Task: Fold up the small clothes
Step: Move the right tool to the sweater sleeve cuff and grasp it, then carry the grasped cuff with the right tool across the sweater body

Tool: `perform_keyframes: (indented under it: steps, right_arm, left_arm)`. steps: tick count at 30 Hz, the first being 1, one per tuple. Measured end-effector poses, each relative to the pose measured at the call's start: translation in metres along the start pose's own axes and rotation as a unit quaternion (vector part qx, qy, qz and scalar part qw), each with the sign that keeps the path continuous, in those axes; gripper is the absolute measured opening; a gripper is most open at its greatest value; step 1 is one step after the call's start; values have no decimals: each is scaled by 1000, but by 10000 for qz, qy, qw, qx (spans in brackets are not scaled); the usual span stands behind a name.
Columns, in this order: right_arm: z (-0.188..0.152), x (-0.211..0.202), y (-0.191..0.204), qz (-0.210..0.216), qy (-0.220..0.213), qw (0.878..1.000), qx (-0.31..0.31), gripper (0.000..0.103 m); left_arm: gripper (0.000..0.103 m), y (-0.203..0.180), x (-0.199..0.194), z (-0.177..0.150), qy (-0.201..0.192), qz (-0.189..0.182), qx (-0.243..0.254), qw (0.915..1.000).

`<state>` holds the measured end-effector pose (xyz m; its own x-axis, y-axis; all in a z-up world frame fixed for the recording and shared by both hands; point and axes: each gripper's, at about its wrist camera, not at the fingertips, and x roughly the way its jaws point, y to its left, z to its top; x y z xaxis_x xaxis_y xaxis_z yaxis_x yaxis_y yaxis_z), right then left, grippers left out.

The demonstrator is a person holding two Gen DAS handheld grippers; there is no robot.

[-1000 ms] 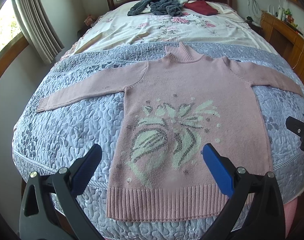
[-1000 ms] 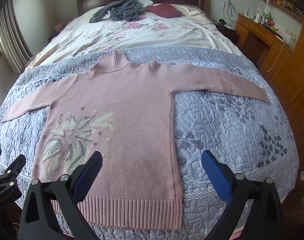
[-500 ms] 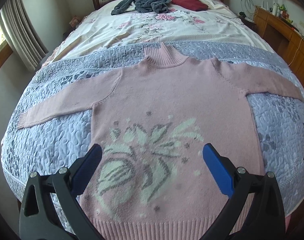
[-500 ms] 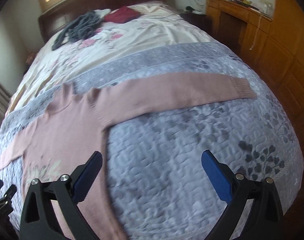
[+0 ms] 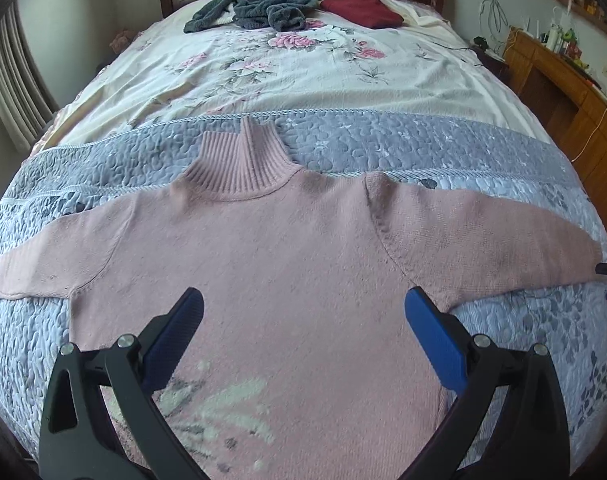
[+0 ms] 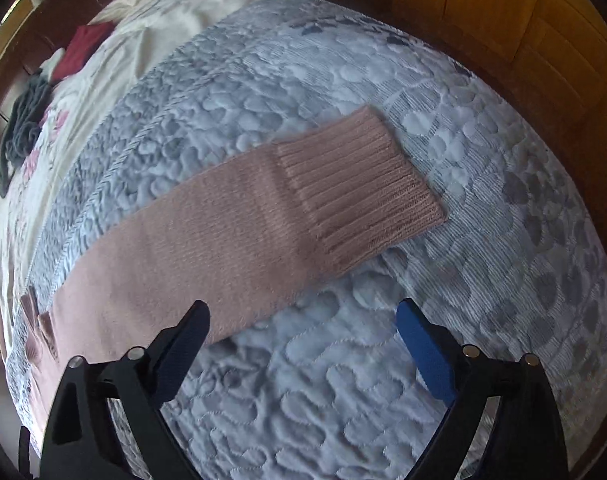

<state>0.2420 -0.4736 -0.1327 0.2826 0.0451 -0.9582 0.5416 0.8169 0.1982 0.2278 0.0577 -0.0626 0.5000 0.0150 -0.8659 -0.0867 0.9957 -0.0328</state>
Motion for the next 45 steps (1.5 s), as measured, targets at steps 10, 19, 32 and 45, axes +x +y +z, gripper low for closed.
perform_keyframes:
  steps: [10,19,32,45]
  right_arm:
    - [31,22,-7,233,-222,9992,257,39]
    - [27,-2,-3,645,-580,9962,-5,15]
    - [-19,-52,87,1196,-966,9837,-938,13]
    - [-136,-53,289,1672,-760,9352,-3027,13]
  left_arm:
    - [100,-14,29,6,24,190,190,9996]
    - [100,9,36,-1,126,284,42,9995]
    - [100,67,31,-13,222,406,-203,9987]
    - [100,112,26,-22,318,249,-579,9975]
